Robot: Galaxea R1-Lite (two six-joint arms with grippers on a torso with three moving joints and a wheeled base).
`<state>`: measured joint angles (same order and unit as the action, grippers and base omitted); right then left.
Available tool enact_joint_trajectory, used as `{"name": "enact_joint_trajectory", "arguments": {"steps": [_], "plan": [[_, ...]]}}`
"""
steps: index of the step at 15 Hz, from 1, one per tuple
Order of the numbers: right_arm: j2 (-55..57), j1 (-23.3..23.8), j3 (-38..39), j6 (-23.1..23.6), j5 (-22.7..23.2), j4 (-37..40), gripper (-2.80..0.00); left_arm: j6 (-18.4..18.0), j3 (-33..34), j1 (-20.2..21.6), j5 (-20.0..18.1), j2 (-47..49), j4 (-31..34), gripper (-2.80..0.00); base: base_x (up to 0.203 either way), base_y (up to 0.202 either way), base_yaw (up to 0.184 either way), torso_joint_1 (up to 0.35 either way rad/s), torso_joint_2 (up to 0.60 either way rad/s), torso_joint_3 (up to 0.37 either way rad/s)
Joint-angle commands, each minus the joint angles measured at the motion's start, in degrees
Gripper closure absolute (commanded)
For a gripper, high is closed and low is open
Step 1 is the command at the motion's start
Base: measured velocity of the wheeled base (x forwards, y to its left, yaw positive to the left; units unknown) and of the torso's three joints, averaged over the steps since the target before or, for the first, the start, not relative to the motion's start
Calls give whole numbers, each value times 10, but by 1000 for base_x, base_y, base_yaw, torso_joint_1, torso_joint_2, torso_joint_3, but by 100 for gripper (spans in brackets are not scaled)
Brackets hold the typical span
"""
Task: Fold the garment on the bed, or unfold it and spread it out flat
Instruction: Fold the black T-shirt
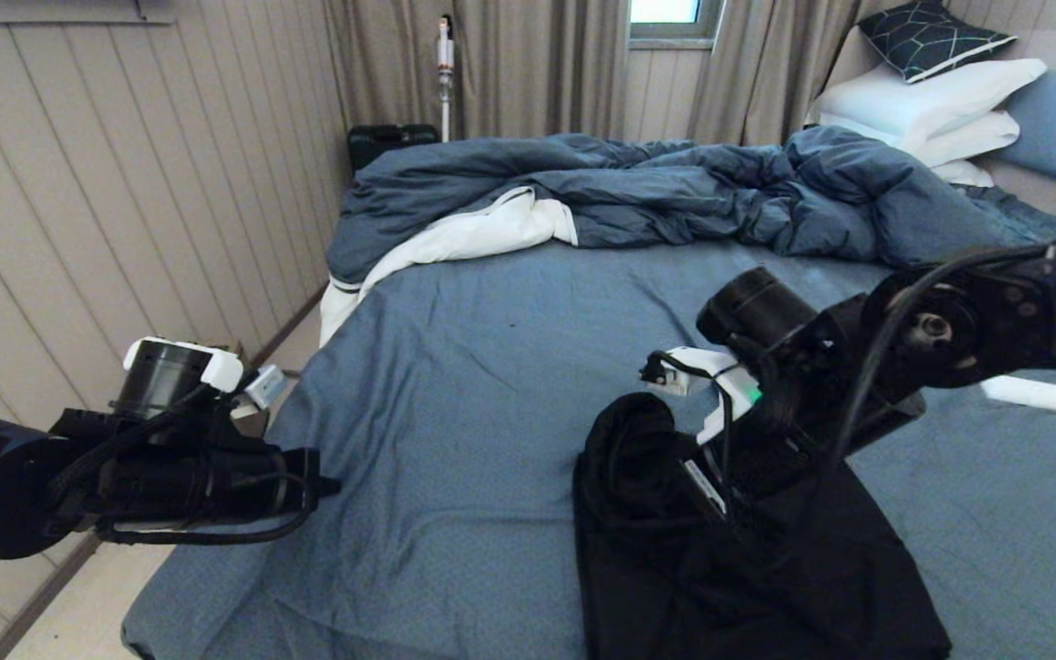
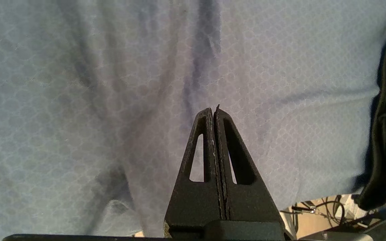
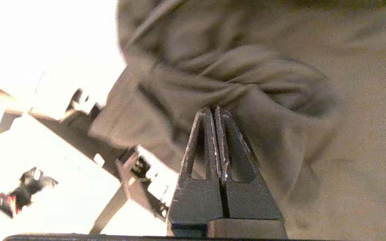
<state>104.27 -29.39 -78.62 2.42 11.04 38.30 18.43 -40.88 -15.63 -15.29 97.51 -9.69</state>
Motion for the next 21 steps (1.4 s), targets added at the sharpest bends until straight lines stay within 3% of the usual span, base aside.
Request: {"name": "enact_joint_trajectory", "arguments": {"steps": [1, 6, 9, 14, 17, 21], "plan": [[-16, -30, 16, 0, 2, 1, 0, 1, 1, 0, -1, 1, -1, 0, 0, 0, 0, 0, 0, 0], [-18, -85, 11, 0, 11, 0, 0, 1, 1, 0, 0, 0, -1, 0, 0, 0, 0, 0, 0, 0], [-41, -88, -16, 0, 9, 0, 0, 1, 2, 0, -2, 0, -1, 0, 0, 0, 0, 0, 0, 0], [-71, 40, -55, 6, -7, 4, 0, 1, 2, 0, -4, 1, -1, 0, 0, 0, 0, 0, 0, 0], [-52, 115, -12, 27, -11, 1, 0, 1, 2, 0, -4, 1, -1, 0, 0, 0, 0, 0, 0, 0], [1, 122, 17, 33, -20, -29, 0, 0, 2, 0, -4, 5, -1, 0, 0, 0, 0, 0, 0, 0]]}}
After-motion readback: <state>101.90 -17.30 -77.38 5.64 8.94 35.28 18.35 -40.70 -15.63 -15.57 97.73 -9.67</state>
